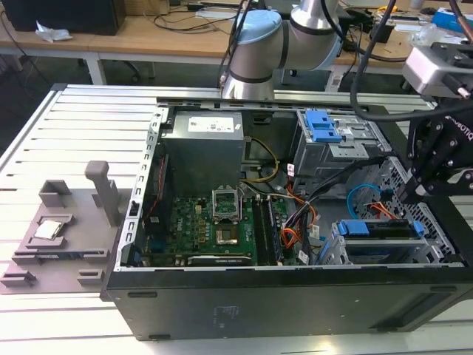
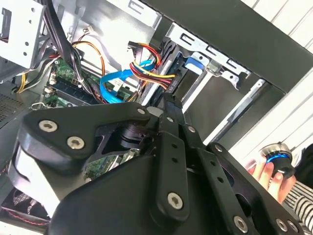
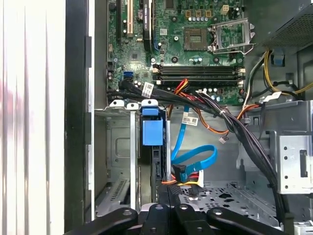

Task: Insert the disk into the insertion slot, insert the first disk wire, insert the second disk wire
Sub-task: 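Insert the first disk wire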

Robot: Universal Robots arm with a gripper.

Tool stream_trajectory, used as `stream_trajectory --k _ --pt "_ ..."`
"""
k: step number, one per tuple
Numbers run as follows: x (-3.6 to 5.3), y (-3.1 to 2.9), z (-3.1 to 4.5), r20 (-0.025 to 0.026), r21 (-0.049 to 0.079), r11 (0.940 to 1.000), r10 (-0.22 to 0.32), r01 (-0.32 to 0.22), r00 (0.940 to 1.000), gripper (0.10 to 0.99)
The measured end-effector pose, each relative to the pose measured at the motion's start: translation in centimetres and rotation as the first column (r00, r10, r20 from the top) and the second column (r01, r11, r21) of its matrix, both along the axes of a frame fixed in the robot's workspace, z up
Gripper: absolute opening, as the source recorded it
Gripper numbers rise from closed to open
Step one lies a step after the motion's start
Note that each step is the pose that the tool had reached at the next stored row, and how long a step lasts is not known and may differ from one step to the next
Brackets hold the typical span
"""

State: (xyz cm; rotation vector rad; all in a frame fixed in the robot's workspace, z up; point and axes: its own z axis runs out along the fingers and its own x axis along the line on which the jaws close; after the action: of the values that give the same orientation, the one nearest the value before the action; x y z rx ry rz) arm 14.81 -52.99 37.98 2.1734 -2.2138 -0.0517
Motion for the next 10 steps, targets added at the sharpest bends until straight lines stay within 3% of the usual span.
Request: stream_trajectory --k 10 --pt "0.00 0.00 0.24 0.0000 0.000 1.0000 0.000 0.000 1.0000 0.106"
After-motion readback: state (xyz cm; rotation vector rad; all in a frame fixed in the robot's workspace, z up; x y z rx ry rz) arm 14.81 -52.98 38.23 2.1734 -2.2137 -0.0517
